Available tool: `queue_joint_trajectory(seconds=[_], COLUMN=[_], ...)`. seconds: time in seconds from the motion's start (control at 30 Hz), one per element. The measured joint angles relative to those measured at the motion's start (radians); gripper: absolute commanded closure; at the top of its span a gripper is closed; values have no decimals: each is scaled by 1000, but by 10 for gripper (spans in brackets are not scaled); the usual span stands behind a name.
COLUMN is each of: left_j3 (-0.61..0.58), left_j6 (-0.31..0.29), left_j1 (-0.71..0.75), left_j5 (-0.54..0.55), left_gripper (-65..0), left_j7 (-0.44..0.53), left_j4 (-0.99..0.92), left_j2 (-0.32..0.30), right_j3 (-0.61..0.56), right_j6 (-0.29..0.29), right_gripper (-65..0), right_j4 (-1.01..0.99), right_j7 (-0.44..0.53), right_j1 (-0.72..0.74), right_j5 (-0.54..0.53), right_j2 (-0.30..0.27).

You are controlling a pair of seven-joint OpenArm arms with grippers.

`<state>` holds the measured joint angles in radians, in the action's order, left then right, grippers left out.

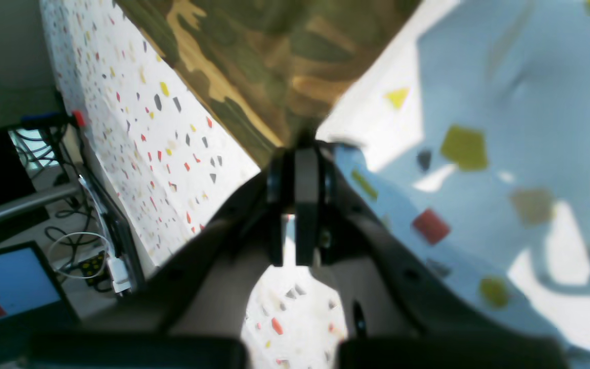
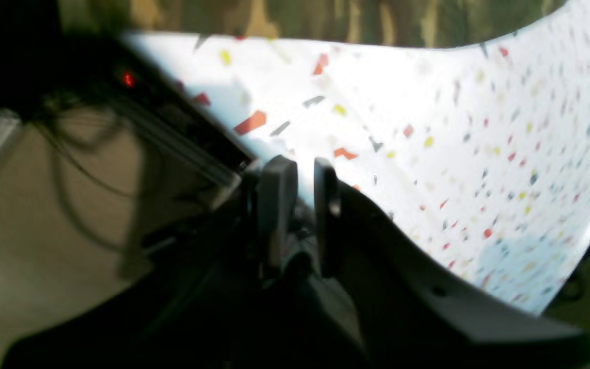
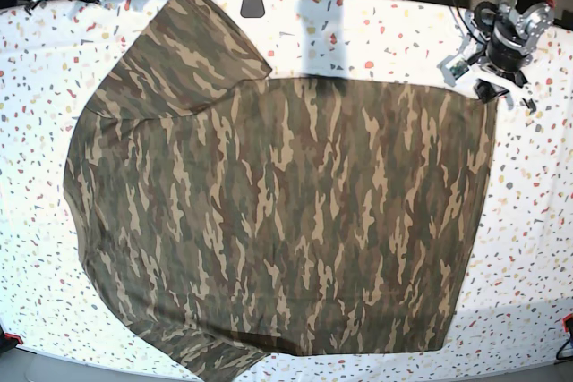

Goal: Fold the T-shirt properly
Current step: 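Move both grippers down to the corners of the camouflage shirt's shoulder edge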

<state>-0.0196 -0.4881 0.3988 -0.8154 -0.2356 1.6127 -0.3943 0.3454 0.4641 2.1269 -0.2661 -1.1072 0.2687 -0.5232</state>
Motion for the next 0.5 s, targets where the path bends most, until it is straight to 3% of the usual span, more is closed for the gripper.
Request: queue_joint_trajectory(seconds=[0.1,0.23,0.3,0.5], left_j3=[0,-2,-2,-2], left_j6=[13,14,13,14], left_j1=[-1,-2,0,0], left_j5=[0,7,9,13], left_gripper=[0,0,0,0], left_j7=[5,23,29,15], left_j4=[3,4,4,5], left_j2=[37,48,47,48], right_j3=[-14,-46,-65,-172], right_j6=[31,134,135,123], right_gripper=[-241,-246,-246,-246], right_j4=[-8,-9,-11,-106], right_j7=[22,25,33,41], right_j1=[71,178,209,286], right_j5=[60,144,144,186], right_j2=[0,-1,-13,-124])
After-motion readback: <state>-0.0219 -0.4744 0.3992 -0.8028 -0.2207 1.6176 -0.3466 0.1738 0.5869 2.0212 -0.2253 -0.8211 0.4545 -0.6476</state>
